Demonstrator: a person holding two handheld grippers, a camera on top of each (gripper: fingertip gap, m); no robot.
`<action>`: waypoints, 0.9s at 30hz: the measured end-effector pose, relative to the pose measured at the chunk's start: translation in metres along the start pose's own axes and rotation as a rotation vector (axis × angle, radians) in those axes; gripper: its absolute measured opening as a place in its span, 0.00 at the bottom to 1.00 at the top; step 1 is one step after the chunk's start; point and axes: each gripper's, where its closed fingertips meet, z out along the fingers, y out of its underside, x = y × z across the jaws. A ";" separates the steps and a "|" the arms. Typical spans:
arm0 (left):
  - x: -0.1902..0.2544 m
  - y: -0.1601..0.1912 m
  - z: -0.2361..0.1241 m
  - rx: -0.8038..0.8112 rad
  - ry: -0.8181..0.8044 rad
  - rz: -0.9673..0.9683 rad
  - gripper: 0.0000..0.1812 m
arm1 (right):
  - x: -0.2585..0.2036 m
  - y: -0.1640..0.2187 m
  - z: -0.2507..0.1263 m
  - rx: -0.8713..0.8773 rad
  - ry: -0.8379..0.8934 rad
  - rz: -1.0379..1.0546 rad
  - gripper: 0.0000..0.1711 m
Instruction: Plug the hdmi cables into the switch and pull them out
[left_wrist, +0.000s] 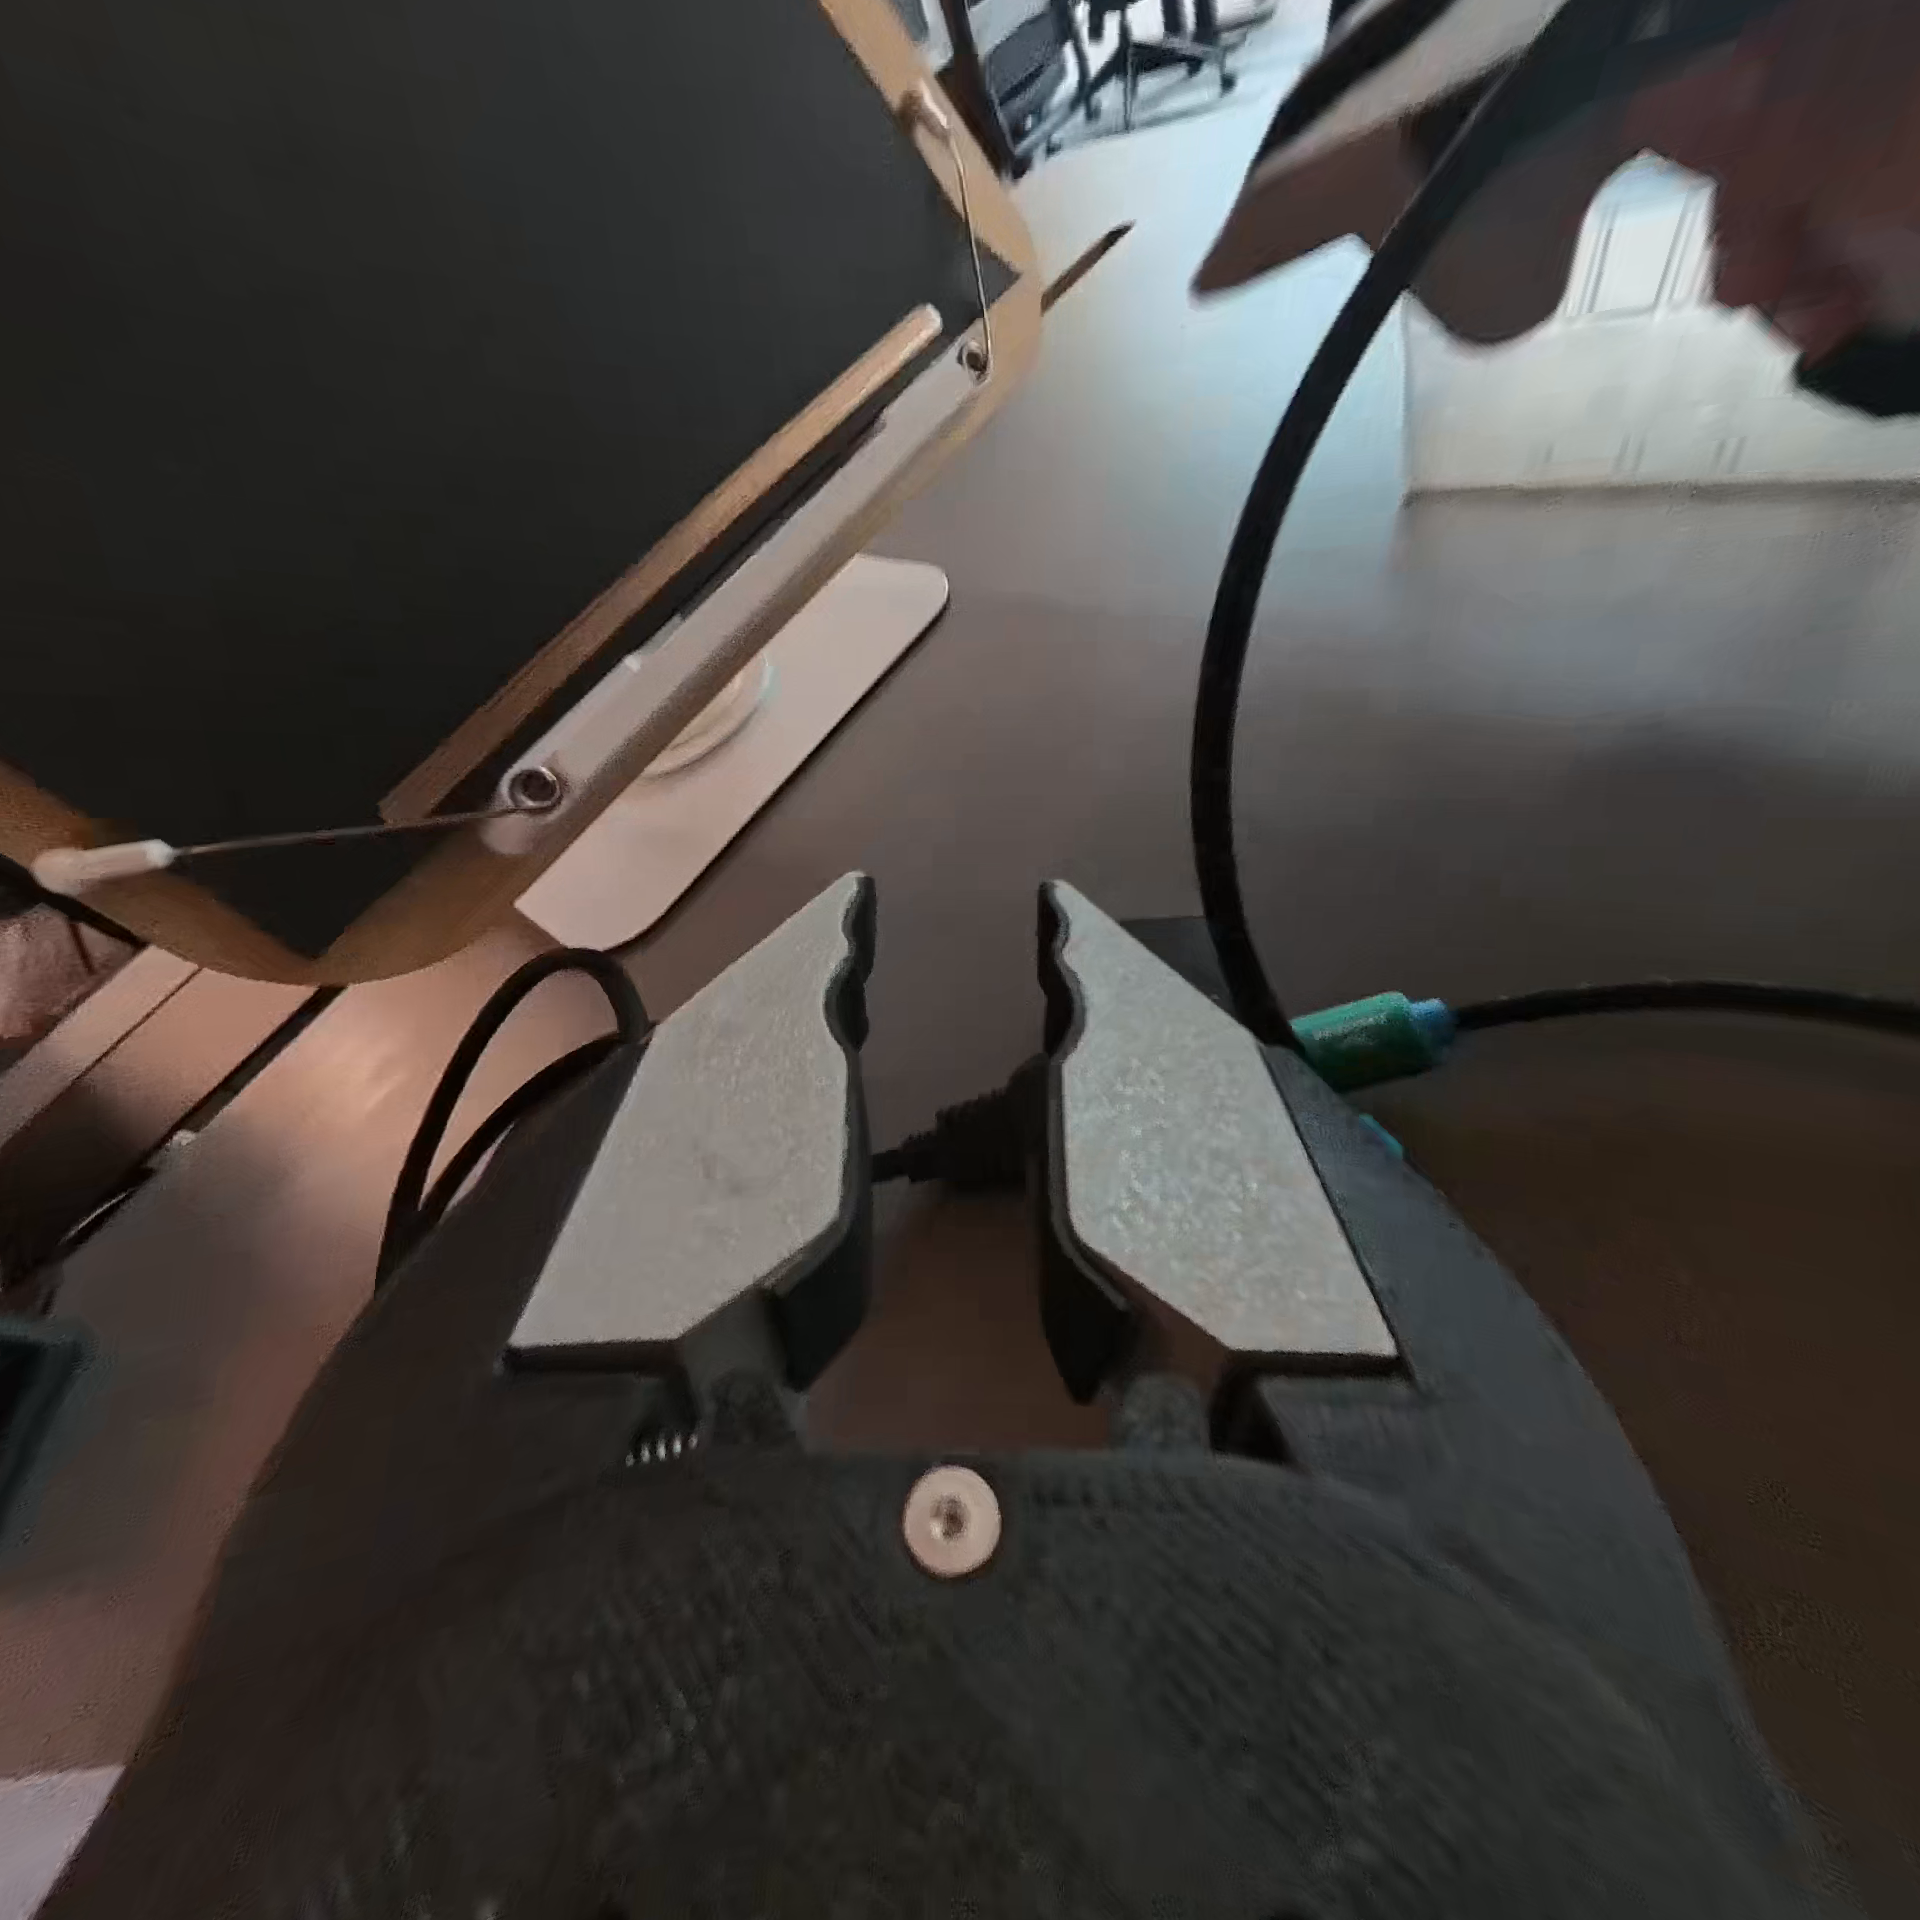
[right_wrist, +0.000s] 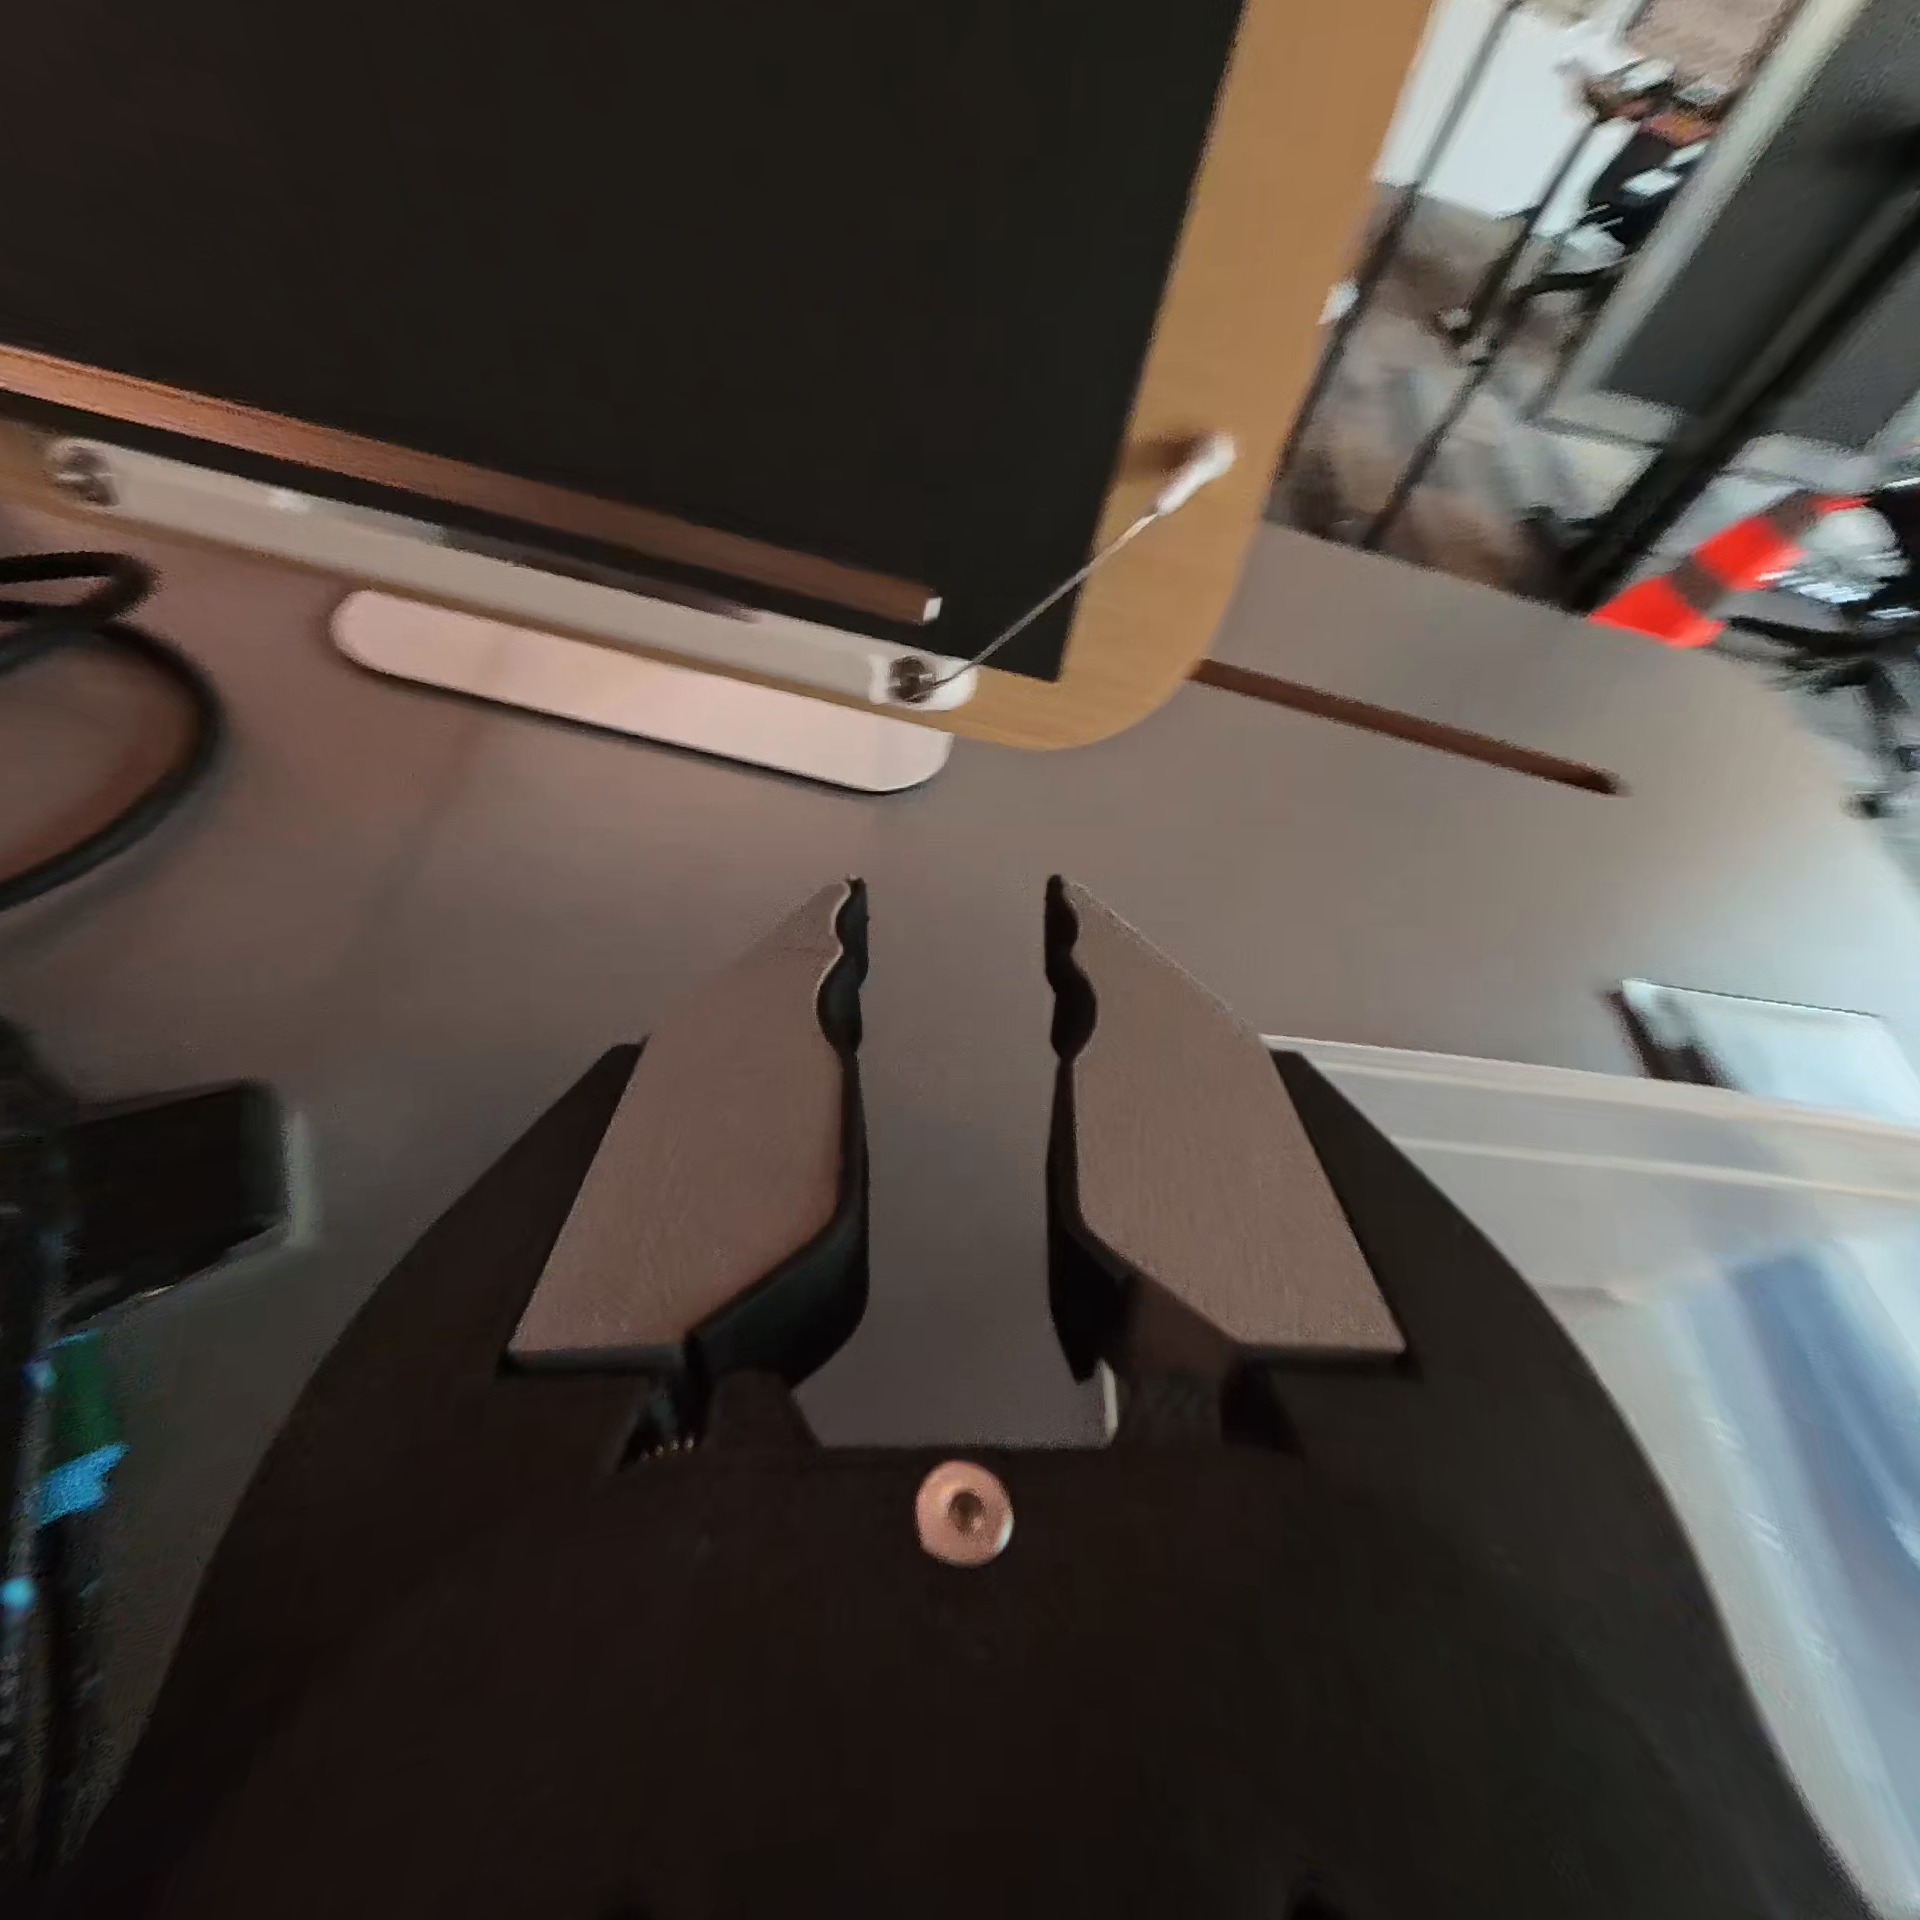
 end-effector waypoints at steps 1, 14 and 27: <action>0.001 0.004 0.001 -0.020 -0.005 0.001 0.17 | 0.008 -0.004 -0.004 0.021 0.059 -0.012 0.18; -0.008 0.023 0.008 -0.088 -0.019 -0.105 0.17 | 0.060 -0.067 -0.058 0.004 0.376 -0.168 0.15; -0.009 0.028 0.007 -0.113 -0.027 -0.100 0.18 | -0.129 -0.001 -0.002 0.029 -0.547 -0.088 0.31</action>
